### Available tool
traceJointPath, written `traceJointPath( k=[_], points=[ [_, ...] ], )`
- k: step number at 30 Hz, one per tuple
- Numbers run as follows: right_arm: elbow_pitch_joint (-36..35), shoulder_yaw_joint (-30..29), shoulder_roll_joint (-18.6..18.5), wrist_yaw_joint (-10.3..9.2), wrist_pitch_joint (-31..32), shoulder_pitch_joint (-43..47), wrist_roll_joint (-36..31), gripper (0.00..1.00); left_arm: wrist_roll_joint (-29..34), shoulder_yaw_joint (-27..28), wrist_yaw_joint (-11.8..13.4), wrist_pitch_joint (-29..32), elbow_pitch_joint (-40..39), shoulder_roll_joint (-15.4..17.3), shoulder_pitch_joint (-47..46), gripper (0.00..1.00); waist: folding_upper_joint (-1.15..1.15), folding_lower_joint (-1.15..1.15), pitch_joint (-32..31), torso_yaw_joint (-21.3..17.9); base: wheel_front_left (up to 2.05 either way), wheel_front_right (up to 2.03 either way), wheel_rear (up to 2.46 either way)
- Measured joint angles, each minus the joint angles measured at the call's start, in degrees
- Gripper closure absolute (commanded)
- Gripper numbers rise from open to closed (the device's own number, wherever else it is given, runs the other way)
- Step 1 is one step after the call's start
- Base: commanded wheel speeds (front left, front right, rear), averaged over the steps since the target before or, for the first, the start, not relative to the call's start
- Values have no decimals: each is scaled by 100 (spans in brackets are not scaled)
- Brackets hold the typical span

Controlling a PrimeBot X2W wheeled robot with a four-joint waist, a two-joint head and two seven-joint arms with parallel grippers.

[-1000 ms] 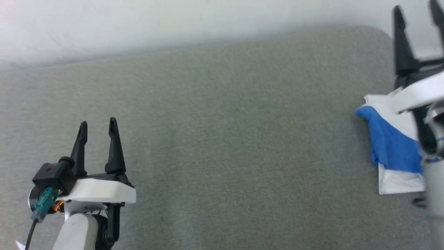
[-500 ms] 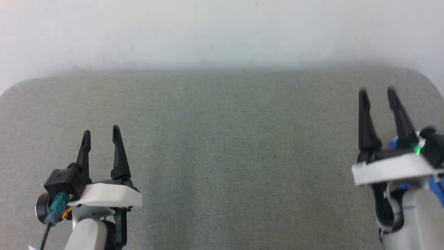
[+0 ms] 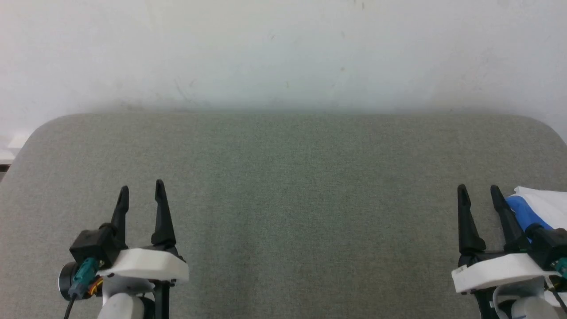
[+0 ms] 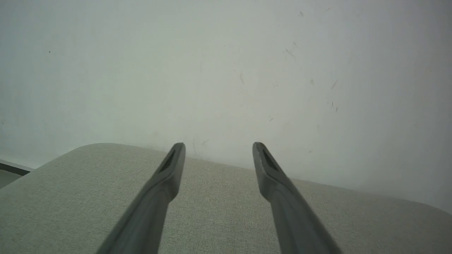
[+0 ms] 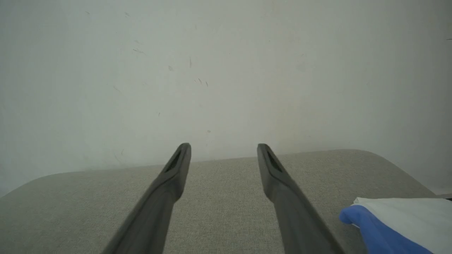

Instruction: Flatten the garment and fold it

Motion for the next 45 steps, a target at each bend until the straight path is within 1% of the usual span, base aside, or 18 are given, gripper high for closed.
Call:
traceJointPath(
  k=[4, 6, 18, 20, 23, 31, 32, 45],
  points=[
    [-40, 14, 1, 0, 0, 162, -41, 0, 0, 86, -102, 0, 29, -64, 106, 0, 0, 0, -55, -4, 0, 0, 0],
    [-54, 16, 0, 0, -1, 241, -41, 0, 0, 142, -110, 0, 38, -104, 183, 0, 0, 0, -82, -2, 0, 0, 0],
    [-66, 286, 1, 0, -1, 447, -36, 0, 4, 76, -560, 0, 478, -402, 303, 0, 0, 0, -148, 67, 0, 0, 0],
    [-67, 348, 1, 0, -1, 477, -30, 0, -3, 38, -668, 0, 606, -427, 304, 0, 0, 0, -153, 63, 0, 0, 0],
    [-62, 381, 1, 0, -1, 509, -11, 0, -1, 22, -760, 0, 740, -444, 304, 0, 0, 0, -161, 52, 0, 0, 0],
    [-54, 403, 1, 0, -1, 509, 18, 0, 62, 33, -804, 0, 924, -465, 298, 0, 0, 0, -164, 43, 0, 0, 0],
    [-53, 404, 1, 0, 1, 509, 18, 100, 64, 33, -804, 3, 923, -466, 296, 100, 0, 0, -164, 44, 0, 0, 0],
    [-78, 396, -2, 1, 57, 508, -7, 100, 71, 43, -804, 67, 875, -464, 296, 100, 0, 1, -143, 27, 0, 0, 0]
  ],
)
